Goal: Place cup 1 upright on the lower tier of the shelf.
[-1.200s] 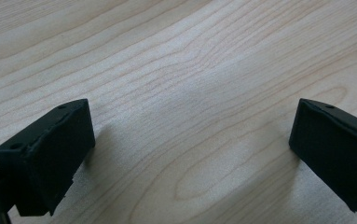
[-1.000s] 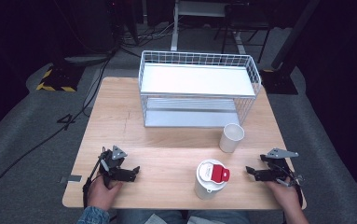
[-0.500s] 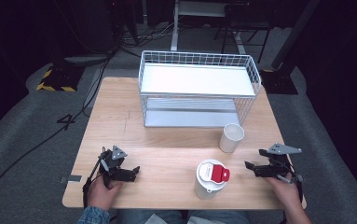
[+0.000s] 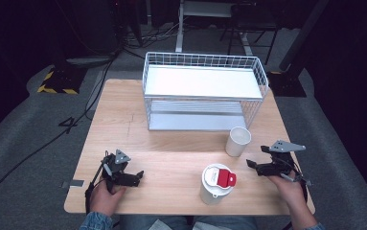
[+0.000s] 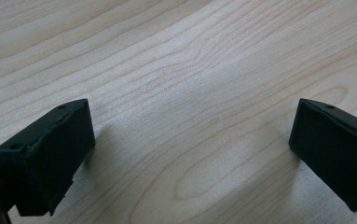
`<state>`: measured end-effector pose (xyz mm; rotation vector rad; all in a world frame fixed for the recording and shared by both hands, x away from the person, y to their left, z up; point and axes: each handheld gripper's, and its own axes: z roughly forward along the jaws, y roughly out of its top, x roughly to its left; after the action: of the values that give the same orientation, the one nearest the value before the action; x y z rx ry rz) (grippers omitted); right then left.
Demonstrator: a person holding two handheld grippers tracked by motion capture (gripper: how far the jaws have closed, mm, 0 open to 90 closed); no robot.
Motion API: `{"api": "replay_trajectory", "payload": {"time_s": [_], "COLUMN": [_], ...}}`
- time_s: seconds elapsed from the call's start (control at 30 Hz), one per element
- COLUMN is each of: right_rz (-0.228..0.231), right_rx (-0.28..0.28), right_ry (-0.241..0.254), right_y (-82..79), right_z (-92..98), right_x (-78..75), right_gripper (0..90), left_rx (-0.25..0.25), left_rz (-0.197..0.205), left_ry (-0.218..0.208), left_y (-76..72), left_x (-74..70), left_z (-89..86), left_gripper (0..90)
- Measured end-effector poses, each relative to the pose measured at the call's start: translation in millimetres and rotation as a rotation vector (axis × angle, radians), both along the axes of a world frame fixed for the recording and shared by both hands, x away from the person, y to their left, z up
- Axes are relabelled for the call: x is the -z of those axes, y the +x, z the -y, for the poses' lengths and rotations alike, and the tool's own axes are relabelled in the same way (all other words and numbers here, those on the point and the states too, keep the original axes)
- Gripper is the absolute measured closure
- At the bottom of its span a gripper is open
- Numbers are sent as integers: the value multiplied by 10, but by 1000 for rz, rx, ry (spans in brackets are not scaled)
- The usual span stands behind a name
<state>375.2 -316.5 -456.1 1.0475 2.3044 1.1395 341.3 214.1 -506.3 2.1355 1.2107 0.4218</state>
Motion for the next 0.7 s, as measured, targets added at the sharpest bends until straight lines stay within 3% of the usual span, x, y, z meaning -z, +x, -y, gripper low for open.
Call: {"api": "replay_trajectory", "payload": {"time_s": [0.7], "right_rz": [1], "right_rx": [-69], "right_ry": [-4], "right_y": [298], "right_z": [-343], "right_x": [-34], "right_gripper": [93], "left_rx": [0], "left_rz": [0], "left_ry": [0], "left_y": [0], "left_x": [0], "left_z": [0], "left_gripper": [6]}}
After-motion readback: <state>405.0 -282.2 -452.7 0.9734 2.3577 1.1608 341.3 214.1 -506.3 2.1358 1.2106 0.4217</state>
